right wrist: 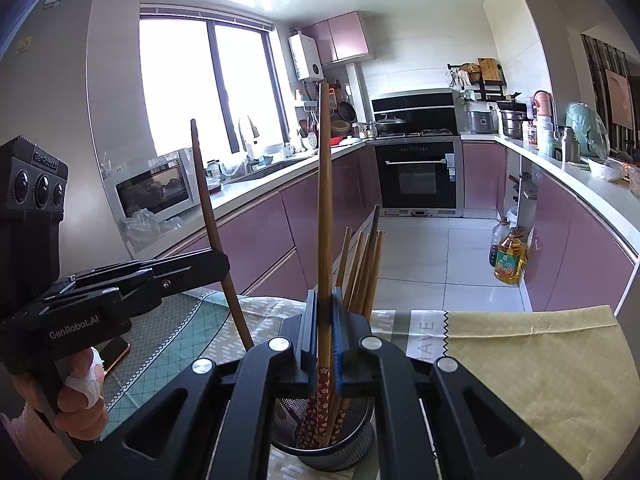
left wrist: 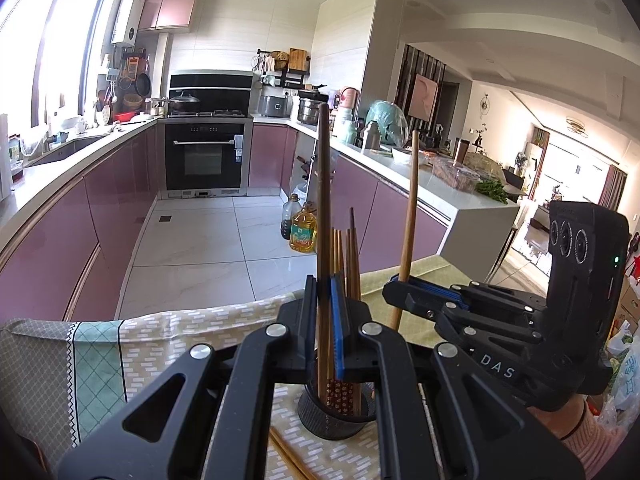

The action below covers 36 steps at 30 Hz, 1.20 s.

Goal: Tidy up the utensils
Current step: 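Lower the chopstick into the mesh cup with the right tool while the left tool lowers its own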

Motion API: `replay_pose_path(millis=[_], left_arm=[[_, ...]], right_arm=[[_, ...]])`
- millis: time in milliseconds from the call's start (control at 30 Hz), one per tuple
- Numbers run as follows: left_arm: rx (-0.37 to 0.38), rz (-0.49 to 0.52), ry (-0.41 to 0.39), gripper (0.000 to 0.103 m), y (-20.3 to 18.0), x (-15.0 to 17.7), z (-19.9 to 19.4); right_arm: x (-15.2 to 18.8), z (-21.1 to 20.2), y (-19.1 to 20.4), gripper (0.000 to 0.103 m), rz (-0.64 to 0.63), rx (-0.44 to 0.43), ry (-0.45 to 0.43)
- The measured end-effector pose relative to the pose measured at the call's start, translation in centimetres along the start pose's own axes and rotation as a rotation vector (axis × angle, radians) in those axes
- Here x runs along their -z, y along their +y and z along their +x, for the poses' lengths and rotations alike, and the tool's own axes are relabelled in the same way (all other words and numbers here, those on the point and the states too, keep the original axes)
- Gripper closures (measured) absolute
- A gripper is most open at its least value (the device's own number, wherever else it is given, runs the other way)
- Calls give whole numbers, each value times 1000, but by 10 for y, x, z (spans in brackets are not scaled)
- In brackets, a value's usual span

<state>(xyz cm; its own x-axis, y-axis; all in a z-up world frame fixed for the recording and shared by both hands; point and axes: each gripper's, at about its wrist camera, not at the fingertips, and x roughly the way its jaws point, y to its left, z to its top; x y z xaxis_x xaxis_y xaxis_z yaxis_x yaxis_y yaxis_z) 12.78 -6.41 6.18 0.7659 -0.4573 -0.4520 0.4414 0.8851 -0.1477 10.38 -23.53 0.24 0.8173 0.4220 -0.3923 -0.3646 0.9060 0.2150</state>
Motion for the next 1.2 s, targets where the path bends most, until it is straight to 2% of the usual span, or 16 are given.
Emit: replay_pose_path(millis=[833,1200], left_arm=[[13,67,149,96,5,19,31],[38,22,183,95,12,18,49]], right_arm=[[24,25,-15,97,45,18,119],[27,34,-24,95,83,18,162]])
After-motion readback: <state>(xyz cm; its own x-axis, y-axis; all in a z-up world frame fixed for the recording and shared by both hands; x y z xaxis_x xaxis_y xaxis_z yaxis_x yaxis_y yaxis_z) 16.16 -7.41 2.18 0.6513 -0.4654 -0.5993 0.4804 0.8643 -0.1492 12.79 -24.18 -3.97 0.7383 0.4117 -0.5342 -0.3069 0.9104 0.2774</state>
